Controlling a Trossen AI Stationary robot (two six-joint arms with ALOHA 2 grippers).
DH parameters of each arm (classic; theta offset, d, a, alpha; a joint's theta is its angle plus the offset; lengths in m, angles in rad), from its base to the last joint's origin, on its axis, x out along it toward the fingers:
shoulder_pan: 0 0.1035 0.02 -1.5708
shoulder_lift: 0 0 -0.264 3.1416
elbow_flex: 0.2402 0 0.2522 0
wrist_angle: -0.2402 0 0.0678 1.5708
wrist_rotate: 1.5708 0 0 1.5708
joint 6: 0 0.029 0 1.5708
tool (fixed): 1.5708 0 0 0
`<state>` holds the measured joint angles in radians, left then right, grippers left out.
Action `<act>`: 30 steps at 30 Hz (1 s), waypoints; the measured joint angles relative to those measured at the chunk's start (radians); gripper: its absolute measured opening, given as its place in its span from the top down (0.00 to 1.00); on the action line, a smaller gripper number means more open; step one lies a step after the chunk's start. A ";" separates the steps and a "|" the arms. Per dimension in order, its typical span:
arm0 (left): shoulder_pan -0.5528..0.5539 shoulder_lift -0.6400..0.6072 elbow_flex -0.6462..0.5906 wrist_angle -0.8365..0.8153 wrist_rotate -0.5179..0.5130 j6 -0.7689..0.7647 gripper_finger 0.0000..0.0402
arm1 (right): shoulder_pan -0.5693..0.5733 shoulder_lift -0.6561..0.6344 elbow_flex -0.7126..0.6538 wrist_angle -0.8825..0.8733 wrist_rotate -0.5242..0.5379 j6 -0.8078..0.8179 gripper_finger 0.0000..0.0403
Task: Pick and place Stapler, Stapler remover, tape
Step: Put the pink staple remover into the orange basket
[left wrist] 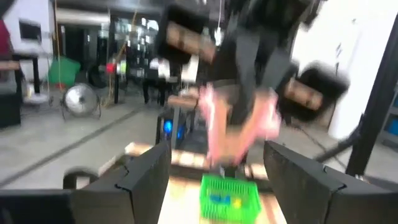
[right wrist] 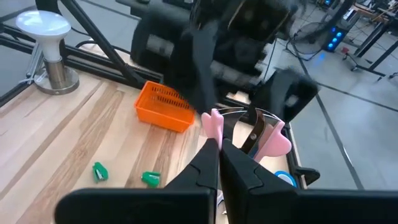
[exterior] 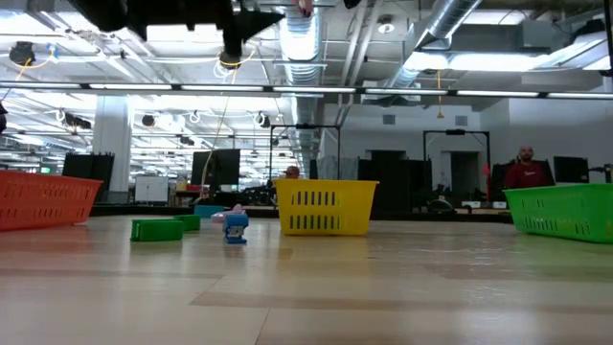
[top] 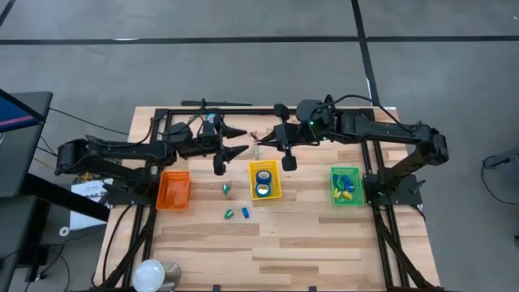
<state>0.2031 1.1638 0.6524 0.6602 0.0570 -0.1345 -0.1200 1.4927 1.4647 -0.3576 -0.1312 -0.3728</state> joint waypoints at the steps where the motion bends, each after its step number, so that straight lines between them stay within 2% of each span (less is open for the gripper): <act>1: 0.000 0.004 0.021 0.001 0.000 0.004 0.39 | 0.000 -0.001 0.000 0.000 0.001 0.000 1.00; 7: 0.017 0.033 0.095 -0.076 0.014 0.005 0.40 | 0.000 -0.002 0.000 0.000 0.028 0.000 1.00; 18: 0.020 0.045 0.095 -0.109 0.057 -0.001 0.43 | 0.000 -0.002 0.000 -0.002 0.025 0.033 1.00; 30: 0.013 0.051 0.095 -0.102 0.055 0.030 0.47 | 0.000 -0.004 0.000 -0.005 -0.001 0.034 1.00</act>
<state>0.2165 1.2152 0.7471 0.5579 0.1123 -0.1047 -0.1200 1.4891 1.4647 -0.3630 -0.1326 -0.3389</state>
